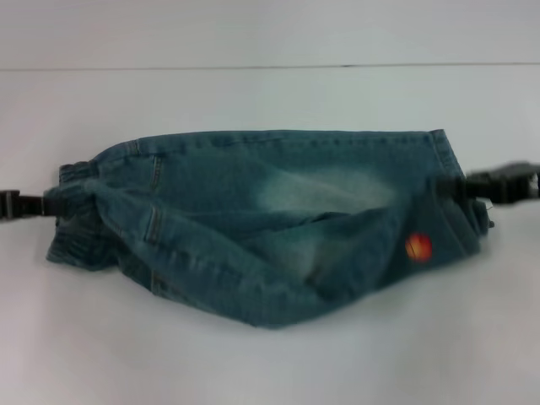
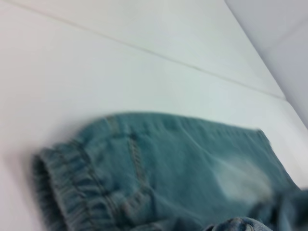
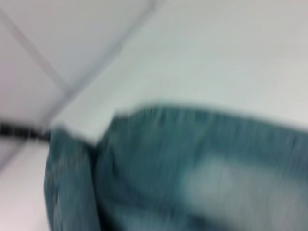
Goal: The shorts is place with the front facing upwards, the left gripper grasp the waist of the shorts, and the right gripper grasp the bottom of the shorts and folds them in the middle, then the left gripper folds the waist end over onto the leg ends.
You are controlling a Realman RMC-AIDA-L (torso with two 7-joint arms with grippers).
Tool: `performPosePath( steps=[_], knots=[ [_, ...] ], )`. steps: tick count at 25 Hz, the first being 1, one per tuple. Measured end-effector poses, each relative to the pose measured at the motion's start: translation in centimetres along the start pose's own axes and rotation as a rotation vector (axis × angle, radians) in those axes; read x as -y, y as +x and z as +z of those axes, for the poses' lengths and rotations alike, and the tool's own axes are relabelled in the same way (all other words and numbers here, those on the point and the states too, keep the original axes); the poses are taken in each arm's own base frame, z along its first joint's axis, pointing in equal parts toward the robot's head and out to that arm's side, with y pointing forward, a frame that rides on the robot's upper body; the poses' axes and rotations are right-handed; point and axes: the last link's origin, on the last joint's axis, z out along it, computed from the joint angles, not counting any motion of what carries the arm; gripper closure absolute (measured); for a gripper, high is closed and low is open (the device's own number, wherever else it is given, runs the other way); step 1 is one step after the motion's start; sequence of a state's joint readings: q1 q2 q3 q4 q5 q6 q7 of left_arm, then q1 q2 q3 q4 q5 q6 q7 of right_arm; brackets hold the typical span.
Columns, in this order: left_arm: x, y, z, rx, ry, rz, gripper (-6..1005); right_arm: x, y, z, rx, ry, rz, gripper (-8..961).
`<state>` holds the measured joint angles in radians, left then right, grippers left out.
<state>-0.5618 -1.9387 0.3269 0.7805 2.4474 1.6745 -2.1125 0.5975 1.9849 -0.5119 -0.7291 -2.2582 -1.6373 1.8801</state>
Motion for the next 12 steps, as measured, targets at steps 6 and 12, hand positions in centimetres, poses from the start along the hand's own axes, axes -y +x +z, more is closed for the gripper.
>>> performPosePath(
  steps=[6,12],
  knots=[
    [0.5,1.0,1.8,-0.095,0.065,-0.035,966,1.4,0.0,1.7,0.229,0.09,0.043,918],
    [0.7,2.0,4.0,-0.178,0.119,-0.047,966,2.9,-0.6,3.6,0.358,0.203,0.074,917]
  ],
)
